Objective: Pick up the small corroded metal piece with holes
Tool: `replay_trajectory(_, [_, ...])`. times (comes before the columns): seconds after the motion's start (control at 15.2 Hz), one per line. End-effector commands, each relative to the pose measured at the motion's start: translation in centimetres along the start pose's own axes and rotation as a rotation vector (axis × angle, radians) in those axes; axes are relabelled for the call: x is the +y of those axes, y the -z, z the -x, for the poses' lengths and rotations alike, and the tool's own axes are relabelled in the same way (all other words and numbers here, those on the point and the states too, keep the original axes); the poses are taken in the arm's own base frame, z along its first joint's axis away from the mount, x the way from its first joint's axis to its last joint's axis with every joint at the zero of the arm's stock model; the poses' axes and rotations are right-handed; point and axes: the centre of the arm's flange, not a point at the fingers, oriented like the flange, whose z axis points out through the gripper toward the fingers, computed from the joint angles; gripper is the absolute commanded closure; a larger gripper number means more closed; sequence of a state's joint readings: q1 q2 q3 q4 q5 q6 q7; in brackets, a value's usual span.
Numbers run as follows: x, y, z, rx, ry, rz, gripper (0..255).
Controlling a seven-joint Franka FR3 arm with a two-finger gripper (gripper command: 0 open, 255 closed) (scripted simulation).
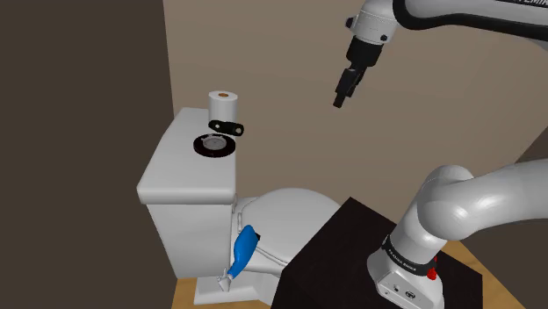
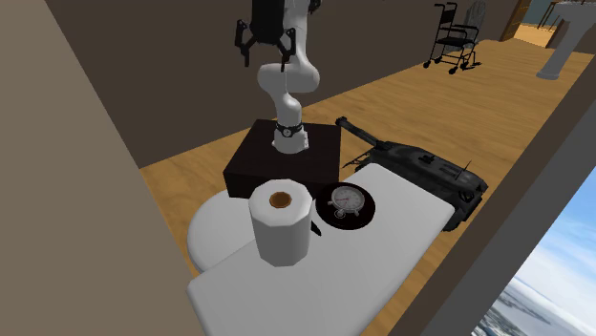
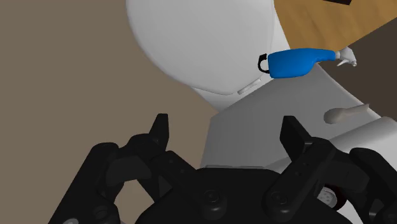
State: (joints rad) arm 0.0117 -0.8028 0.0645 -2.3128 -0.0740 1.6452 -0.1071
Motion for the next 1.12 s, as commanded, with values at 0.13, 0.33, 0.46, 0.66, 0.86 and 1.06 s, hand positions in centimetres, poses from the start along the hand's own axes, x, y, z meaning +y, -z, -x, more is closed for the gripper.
replay_trajectory(0.13, [-0.3, -1.4, -2.3, -0.003, 0.02, -0.006, 0])
replay_trajectory(0.33, [-0.9, -3.4, -5.7, -0.008, 0.05, -0.015, 0])
replay_trajectory(0.46, [-1.3, -4.8, -7.9, -0.011, 0.07, -0.021, 0])
replay_trajectory(0.66, [-2.1, -6.9, -11.2, -0.016, 0.1, -0.029, 0])
replay_trajectory(0.86, [-3.0, -9.0, -14.5, -0.02, 0.13, -0.038, 0])
replay_trajectory(1.06, [-4.0, -11.1, -17.8, -0.025, 0.16, -0.047, 0])
